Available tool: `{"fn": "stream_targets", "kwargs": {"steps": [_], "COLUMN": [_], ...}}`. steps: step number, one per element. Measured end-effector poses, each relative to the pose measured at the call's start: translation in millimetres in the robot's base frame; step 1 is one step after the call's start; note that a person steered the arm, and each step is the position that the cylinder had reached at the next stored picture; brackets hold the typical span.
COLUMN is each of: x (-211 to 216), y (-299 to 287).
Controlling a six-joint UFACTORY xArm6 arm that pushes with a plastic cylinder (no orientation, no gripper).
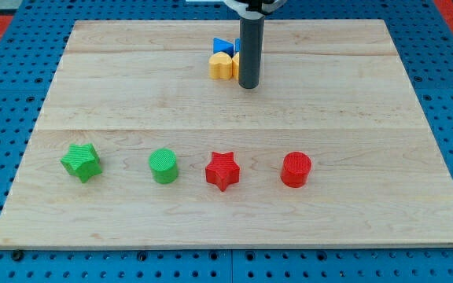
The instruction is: Move the red circle to the right side of the red star
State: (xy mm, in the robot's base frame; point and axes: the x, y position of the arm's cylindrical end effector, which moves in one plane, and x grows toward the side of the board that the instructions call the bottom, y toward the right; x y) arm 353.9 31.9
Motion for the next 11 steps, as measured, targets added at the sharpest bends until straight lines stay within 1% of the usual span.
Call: {"fn": "stream_targets", "kwargs": {"steps": [4,5,6,7,8,9,10,11], "x": [0,37,112,155,183,189,191,232], "y": [0,51,130,101,59,5,3,-37]}}
